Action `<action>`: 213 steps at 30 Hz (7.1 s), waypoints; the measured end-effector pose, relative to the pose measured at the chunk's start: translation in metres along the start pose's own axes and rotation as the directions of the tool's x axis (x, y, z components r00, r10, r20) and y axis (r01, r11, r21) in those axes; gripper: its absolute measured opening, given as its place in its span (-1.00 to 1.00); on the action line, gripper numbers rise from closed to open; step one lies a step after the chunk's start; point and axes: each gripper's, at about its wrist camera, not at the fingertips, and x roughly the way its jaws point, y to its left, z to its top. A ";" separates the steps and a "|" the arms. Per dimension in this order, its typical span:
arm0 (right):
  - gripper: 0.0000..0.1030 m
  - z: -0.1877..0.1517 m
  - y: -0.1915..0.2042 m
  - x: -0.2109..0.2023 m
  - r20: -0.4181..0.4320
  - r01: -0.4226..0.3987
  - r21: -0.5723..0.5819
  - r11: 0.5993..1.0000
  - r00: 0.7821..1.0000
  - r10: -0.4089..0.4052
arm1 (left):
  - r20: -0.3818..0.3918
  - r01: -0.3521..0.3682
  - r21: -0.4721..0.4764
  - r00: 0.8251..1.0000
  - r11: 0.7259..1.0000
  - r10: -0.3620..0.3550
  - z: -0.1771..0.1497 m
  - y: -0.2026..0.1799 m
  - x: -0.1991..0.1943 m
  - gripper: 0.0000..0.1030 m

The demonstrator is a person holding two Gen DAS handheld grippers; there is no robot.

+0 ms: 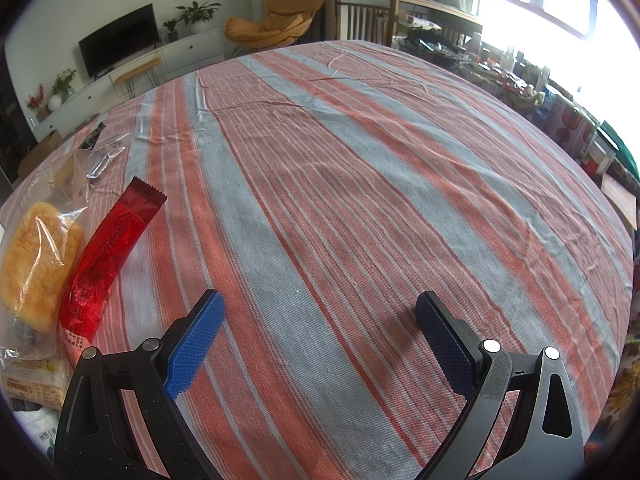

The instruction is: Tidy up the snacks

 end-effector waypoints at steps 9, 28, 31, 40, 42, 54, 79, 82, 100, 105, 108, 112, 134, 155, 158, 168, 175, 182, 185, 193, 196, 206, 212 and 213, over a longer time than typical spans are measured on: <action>0.91 0.000 0.000 0.000 0.000 0.000 0.000 1.000 1.000 0.000 | 0.019 0.022 0.038 1.000 0.999 -0.023 -0.003 -0.024 -0.011 1.00; 0.91 -0.001 0.000 0.000 0.000 0.000 0.000 1.000 1.000 0.000 | 0.051 0.000 0.062 0.999 0.998 -0.003 0.001 -0.026 -0.017 1.00; 0.91 -0.001 0.000 0.000 0.000 0.000 0.000 1.000 1.000 0.000 | 0.032 -0.002 0.038 0.999 0.999 0.001 0.001 -0.021 -0.010 1.00; 0.91 -0.002 0.000 0.000 0.000 0.000 0.000 1.000 1.000 0.000 | 0.052 0.010 0.040 0.999 0.999 -0.013 0.002 -0.018 -0.017 1.00; 0.91 -0.001 0.000 0.000 0.000 0.000 0.000 1.000 1.000 0.000 | 0.053 0.000 0.034 0.999 0.999 -0.002 0.001 -0.012 -0.017 1.00; 0.91 0.000 0.000 0.000 0.000 0.000 0.000 1.000 1.000 0.000 | 0.029 0.012 -0.018 1.000 1.000 -0.011 0.001 0.009 -0.014 1.00; 0.91 0.001 0.000 0.000 0.000 0.000 0.000 1.000 1.000 0.000 | 0.045 0.003 0.003 0.999 1.000 -0.003 0.003 0.004 -0.019 1.00; 0.91 0.001 0.000 0.000 0.000 0.000 0.000 1.000 1.000 0.000 | 0.037 -0.006 -0.001 0.999 1.000 0.006 0.004 0.004 -0.014 1.00; 0.91 0.000 0.000 0.000 0.000 0.000 0.000 1.000 1.000 0.000 | 0.011 -0.007 -0.044 1.000 0.999 0.007 0.001 0.026 -0.008 1.00; 0.91 0.000 0.000 0.000 0.000 0.000 0.000 1.000 1.000 0.000 | 0.040 0.006 -0.014 0.999 1.000 -0.005 -0.001 0.018 -0.018 1.00; 0.91 0.000 0.000 0.000 0.000 0.000 0.000 1.000 1.000 0.000 | 0.026 0.015 -0.027 1.000 1.000 -0.014 0.001 0.021 -0.015 1.00; 0.91 0.000 0.000 0.000 0.000 0.000 0.000 1.000 1.000 0.000 | 0.036 0.010 -0.036 0.999 0.999 -0.008 0.001 0.027 -0.016 1.00; 0.91 0.000 0.000 0.000 0.000 0.000 0.000 1.000 1.000 0.000 | 0.012 -0.038 -0.083 0.999 0.996 0.039 0.007 0.051 0.002 1.00; 0.91 0.001 0.000 0.000 0.000 0.000 0.000 1.000 1.000 0.000 | -0.259 0.061 0.062 0.965 0.996 -0.043 0.007 0.030 0.108 0.99; 0.91 0.000 0.000 0.000 0.000 0.000 0.000 1.000 1.000 0.000 | -0.275 0.054 0.074 0.961 0.996 -0.032 0.004 0.024 0.125 0.99; 0.91 0.000 0.000 0.000 0.000 0.000 0.000 1.000 1.000 0.000 | -0.247 0.028 0.077 0.969 0.997 -0.008 -0.005 0.025 0.134 1.00; 0.91 -0.001 0.000 -0.001 0.000 0.000 0.000 1.000 1.000 0.000 | -0.247 0.026 0.076 0.969 0.997 -0.007 -0.005 0.025 0.134 1.00; 0.88 -0.003 -0.004 -0.004 -0.022 -0.033 -0.037 0.999 0.999 0.032 | -0.264 0.038 0.097 0.964 0.995 -0.011 -0.002 0.025 0.136 1.00; 0.87 -0.008 -0.013 -0.034 -0.029 -0.177 -0.008 0.984 0.984 0.176 | -0.266 0.048 0.145 0.964 0.988 -0.008 0.001 0.021 0.131 0.85; 0.85 -0.067 0.059 -0.112 -0.183 -0.606 -0.228 0.762 0.796 0.577 | -0.208 0.153 0.119 0.970 0.981 -0.126 -0.007 0.025 0.107 -0.67; 0.82 -0.074 0.095 -0.101 -0.210 -0.617 -0.269 0.739 0.787 0.580 | -0.177 0.167 0.044 0.972 0.985 -0.157 -0.006 0.042 0.083 -0.67; -0.18 -0.072 0.120 -0.067 -0.271 -0.625 -0.216 0.750 0.776 0.569 | -0.052 0.162 -0.037 0.985 0.986 -0.164 0.001 0.096 0.000 -0.67; -0.19 -0.066 0.109 -0.121 -0.205 -0.672 -0.210 0.710 0.740 0.641 | 0.018 0.174 -0.101 0.985 0.980 -0.173 0.006 0.135 -0.042 -0.67; -0.19 -0.063 0.117 -0.135 -0.201 -0.694 -0.215 0.687 0.720 0.664 | 0.033 0.169 -0.117 0.986 0.979 -0.166 0.007 0.145 -0.050 -0.67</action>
